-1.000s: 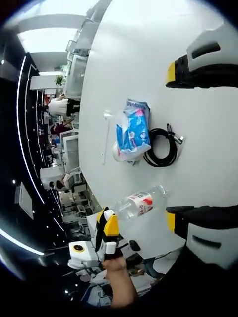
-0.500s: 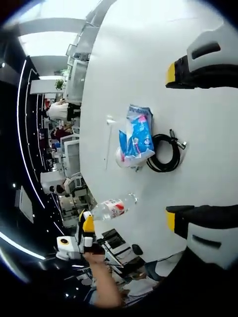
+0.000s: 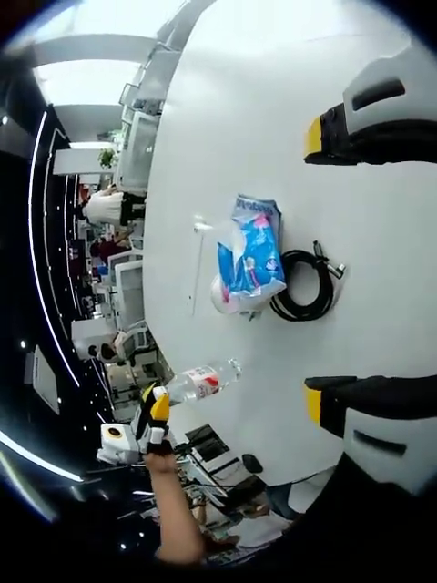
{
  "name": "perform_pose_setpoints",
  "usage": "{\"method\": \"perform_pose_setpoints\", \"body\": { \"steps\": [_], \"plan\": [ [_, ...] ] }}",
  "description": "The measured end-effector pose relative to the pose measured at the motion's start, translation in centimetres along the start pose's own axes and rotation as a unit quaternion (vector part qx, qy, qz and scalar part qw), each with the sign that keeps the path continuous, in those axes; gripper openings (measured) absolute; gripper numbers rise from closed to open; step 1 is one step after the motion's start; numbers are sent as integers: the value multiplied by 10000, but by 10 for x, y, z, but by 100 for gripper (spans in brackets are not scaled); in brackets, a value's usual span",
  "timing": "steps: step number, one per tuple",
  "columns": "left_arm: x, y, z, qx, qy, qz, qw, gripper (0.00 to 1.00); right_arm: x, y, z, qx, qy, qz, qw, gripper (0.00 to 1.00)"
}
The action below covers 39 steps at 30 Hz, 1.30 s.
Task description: Arrange the tabletop items into an orderly group along one side of the table until the central work area is clear of visible clutter.
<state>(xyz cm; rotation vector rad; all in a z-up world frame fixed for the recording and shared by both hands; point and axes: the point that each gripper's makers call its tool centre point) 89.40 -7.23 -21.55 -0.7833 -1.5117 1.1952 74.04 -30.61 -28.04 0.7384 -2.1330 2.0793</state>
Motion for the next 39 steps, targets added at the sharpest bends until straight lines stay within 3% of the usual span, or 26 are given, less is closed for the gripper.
{"method": "perform_pose_setpoints", "body": {
  "steps": [4, 10, 19, 30, 34, 39],
  "plan": [
    [3, 9, -12, -72, 147, -285, 9995, 18, 1, 3, 0, -11, 23, -50, 10000, 92],
    [12, 15, -39, -163, 307, -446, 9984, 18, 3, 9, -1, -28, 48, -139, 9999, 92],
    [23, 28, -57, -318, 465, -751, 9956, 18, 4, 16, -7, -81, 56, -233, 9997, 92],
    [29, 45, -53, -618, 1158, -1354, 9821, 18, 0, 16, -8, -33, 45, -253, 9997, 92],
    [26, 42, -44, -612, 1299, -1367, 9801, 18, 1, 19, -7, -33, 47, -289, 9996, 92],
    [23, 42, -39, -879, 1524, -1462, 9735, 19, 2, 22, -7, -38, 47, -323, 9995, 91]
  ]
}}
Point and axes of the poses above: the point that each gripper's makers call its tool centre point, and the gripper's own axes: x roughly backward along the fingers, z roughly to its right, y roughly out of its underside, and after that the axes turned 14 degrees about z, right-handed
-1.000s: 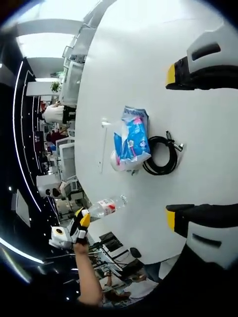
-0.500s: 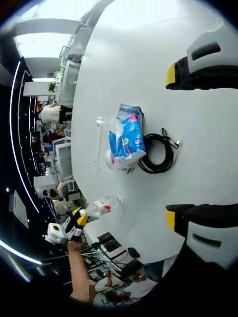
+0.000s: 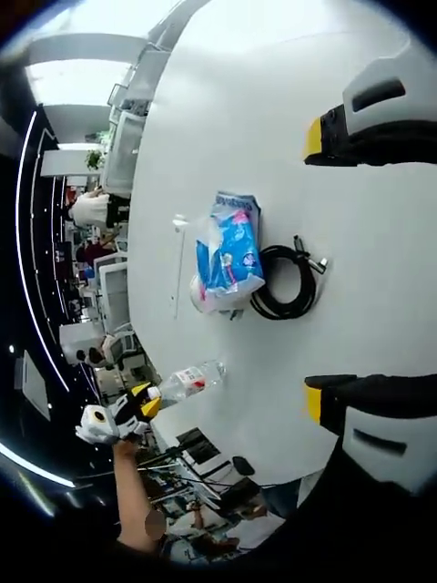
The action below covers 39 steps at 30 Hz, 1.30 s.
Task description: Arrange the tabletop items into an orderly group along one side of the table until the central work area is clear of visible clutter.
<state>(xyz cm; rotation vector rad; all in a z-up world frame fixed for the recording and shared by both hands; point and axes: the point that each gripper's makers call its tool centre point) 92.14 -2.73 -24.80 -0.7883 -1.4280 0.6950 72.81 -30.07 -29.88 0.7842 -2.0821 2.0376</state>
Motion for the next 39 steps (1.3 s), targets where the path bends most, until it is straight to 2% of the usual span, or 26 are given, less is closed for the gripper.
{"method": "perform_pose_setpoints", "body": {
  "steps": [7, 11, 17, 20, 21, 24, 29, 32, 35, 39],
  "plan": [
    [-2, -4, 8, -148, 41, -3, 9999, 20, 0, 1, 0, -29, -5, -4, 10000, 91],
    [0, -3, 5, -101, -4, -8, 9999, 21, -1, 1, -2, -16, -43, -17, 10000, 91],
    [2, -14, 6, 93, -282, 297, 9991, 37, -3, -2, -2, 0, -89, 51, 9999, 91],
    [6, -22, 7, 337, -466, 585, 9966, 45, -4, -4, -3, 8, -123, 63, 9999, 91],
    [7, -28, 5, 388, -579, 784, 9945, 45, -4, -4, -3, 19, -142, 63, 9999, 91],
    [13, -37, 9, 548, -798, 1023, 9900, 49, -4, -6, -1, 30, -148, 81, 9999, 91],
    [23, -36, 10, 769, -1126, 1166, 9838, 60, -5, -10, 0, 52, -212, 124, 9997, 92],
    [25, -33, 13, 940, -1348, 1290, 9779, 58, -5, -13, 1, 72, -227, 170, 9996, 92],
    [24, -32, 24, 1153, -1472, 1469, 9713, 61, -5, -16, 3, 37, -231, 223, 9995, 93],
    [22, -32, 37, 1427, -1853, 1756, 9563, 69, -3, -22, 4, -130, -314, 389, 9987, 95]
  ]
}}
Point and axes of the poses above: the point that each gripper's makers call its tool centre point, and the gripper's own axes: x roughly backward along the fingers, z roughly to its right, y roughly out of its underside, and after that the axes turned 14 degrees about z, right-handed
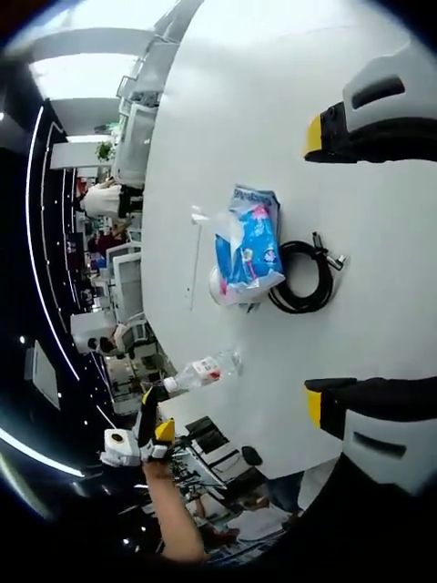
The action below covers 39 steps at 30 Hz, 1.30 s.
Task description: Arrange the tabletop items into an orderly group along one side of the table until the central work area is clear of visible clutter.
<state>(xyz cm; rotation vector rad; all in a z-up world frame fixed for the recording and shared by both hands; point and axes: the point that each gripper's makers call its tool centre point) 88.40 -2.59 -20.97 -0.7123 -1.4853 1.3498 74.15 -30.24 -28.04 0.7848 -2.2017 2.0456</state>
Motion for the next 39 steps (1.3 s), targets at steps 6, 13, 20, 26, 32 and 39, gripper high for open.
{"method": "perform_pose_setpoints", "body": {
  "steps": [6, 13, 20, 26, 32, 39],
  "plan": [
    [11, -7, 11, 465, -773, 661, 9937, 81, 3, -7, 6, -113, 46, 116, 9999, 99],
    [25, -5, 35, 557, -1175, 910, 9873, 82, 5, -11, 11, -166, 40, 184, 9997, 99],
    [32, 6, 62, 682, -1467, 897, 9827, 89, 5, -13, 12, -150, -47, 193, 9997, 100],
    [35, 17, 82, 753, -1668, 812, 9798, 96, 7, -10, 9, 183, -178, -78, 9996, 100],
    [37, 27, 96, 900, -1846, 767, 9757, 99, 8, -7, 9, 262, -203, -175, 9993, 100],
    [40, 37, 102, 864, -1951, 630, 9749, 100, 11, -6, 10, 163, -201, -145, 9996, 100]
  ]
}}
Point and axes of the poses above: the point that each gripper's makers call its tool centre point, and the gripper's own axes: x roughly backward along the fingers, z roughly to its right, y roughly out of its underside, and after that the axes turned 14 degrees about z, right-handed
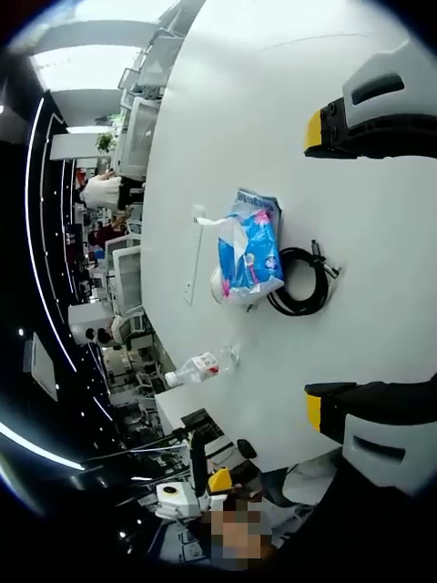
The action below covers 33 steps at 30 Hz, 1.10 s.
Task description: Arrange the tabletop items into an orderly group along one side of the table until the central work area is clear of visible clutter.
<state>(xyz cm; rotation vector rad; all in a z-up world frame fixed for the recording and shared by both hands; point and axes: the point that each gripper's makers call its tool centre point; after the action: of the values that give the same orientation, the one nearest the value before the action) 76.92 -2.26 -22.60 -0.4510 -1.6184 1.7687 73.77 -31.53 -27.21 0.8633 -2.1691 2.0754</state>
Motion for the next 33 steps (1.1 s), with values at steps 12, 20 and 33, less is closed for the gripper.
{"method": "perform_pose_setpoints", "body": {
  "steps": [12, 20, 33],
  "plan": [
    [9, 10, -3, -77, -11, -144, 9999, 100, -3, -3, -9, 200, -176, -190, 9995, 95],
    [17, 18, 4, -170, 19, -235, 9996, 100, -7, -6, -16, 337, -286, -243, 9987, 92],
    [19, 20, 10, -133, 34, -211, 9997, 100, -20, -15, -23, 676, -509, -341, 9958, 81]
  ]
}}
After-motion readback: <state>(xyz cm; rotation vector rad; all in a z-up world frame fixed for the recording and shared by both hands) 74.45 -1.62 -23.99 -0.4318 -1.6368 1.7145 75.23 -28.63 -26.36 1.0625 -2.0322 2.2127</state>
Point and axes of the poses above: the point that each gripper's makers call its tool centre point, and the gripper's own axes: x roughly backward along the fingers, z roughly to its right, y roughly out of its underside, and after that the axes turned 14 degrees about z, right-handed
